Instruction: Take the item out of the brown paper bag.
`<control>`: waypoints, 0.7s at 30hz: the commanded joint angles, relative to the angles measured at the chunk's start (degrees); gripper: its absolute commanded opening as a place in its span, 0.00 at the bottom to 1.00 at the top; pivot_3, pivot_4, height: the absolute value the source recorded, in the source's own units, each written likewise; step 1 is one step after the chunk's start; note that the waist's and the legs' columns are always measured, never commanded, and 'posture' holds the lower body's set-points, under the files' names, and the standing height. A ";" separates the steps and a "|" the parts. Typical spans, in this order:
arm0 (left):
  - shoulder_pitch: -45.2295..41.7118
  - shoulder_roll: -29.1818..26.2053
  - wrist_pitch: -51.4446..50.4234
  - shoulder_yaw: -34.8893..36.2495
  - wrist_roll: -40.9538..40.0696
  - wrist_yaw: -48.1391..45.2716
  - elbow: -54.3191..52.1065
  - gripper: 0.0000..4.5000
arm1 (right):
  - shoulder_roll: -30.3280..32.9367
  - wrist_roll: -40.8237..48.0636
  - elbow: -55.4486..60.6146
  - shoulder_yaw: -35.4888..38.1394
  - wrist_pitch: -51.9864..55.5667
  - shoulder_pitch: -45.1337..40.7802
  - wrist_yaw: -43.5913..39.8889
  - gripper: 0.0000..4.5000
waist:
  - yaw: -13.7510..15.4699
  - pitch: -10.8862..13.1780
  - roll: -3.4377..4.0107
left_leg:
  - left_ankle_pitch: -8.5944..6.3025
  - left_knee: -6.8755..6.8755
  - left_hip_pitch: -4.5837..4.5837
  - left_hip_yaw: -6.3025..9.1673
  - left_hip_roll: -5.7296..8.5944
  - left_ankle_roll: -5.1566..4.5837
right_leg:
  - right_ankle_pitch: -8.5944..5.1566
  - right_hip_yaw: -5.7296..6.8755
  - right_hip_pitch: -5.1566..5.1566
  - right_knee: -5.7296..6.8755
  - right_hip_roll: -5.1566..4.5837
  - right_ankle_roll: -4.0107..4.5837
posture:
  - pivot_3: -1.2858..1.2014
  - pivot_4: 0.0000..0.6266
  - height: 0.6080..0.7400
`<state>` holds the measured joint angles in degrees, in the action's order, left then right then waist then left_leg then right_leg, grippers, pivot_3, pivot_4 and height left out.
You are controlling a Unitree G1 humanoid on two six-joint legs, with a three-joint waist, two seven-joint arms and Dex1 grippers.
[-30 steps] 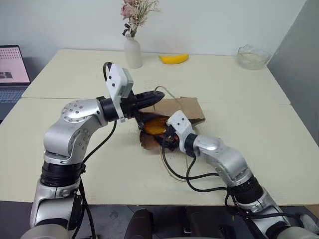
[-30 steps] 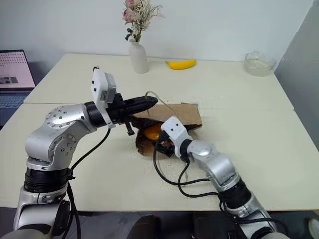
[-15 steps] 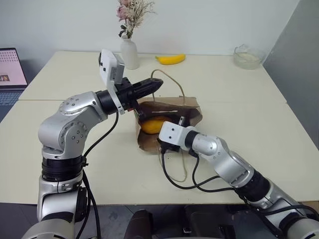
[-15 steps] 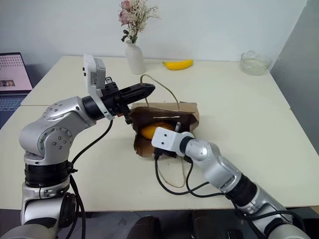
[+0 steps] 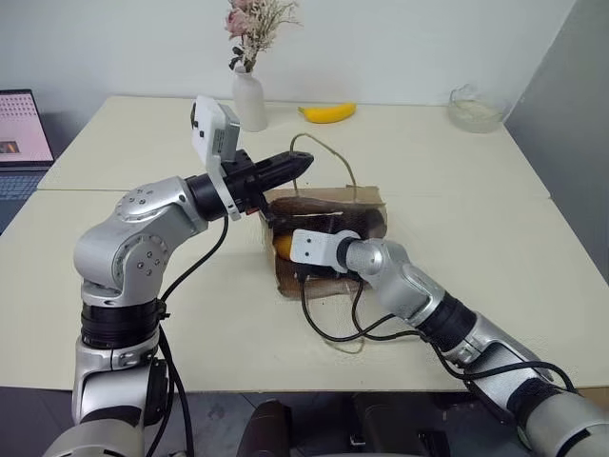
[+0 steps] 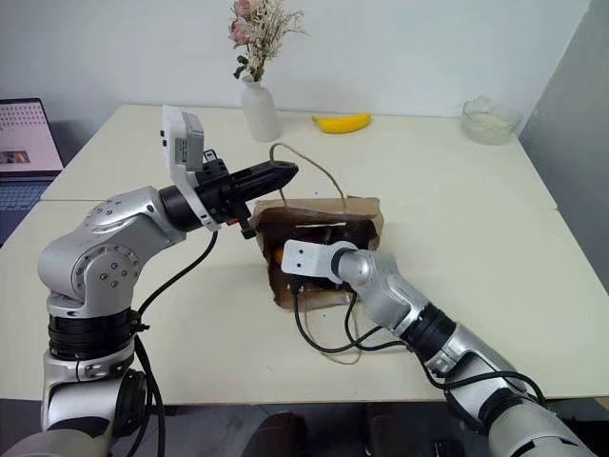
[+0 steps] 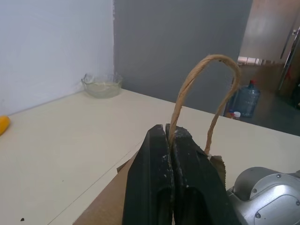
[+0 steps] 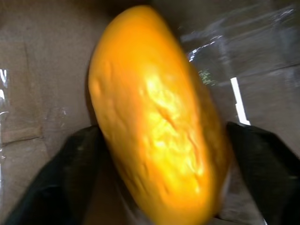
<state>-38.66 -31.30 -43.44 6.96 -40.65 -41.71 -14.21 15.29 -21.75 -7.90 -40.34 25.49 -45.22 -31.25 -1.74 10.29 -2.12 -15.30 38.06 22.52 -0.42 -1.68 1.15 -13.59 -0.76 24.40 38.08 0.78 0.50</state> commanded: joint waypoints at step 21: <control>0.26 -0.57 6.41 -2.09 7.88 0.81 3.05 0.00 | 17.84 40.11 39.38 37.65 21.65 9.19 -29.05 0.66 | 0.24 0.01 0.01 | -0.01 0.01 -0.01 0.12 0.02 -0.01 | 0.00 0.12 -0.07 -0.02 0.00 -0.01 | 0.52 0.24 1.00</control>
<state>-37.82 -31.58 -38.50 4.52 -33.19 -40.75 -10.39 32.76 13.29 27.77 -8.73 43.67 -35.50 -60.17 -1.50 10.30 -2.11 -15.31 38.07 22.52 -0.31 -1.67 1.14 -13.59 -0.64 24.33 38.06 0.78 0.50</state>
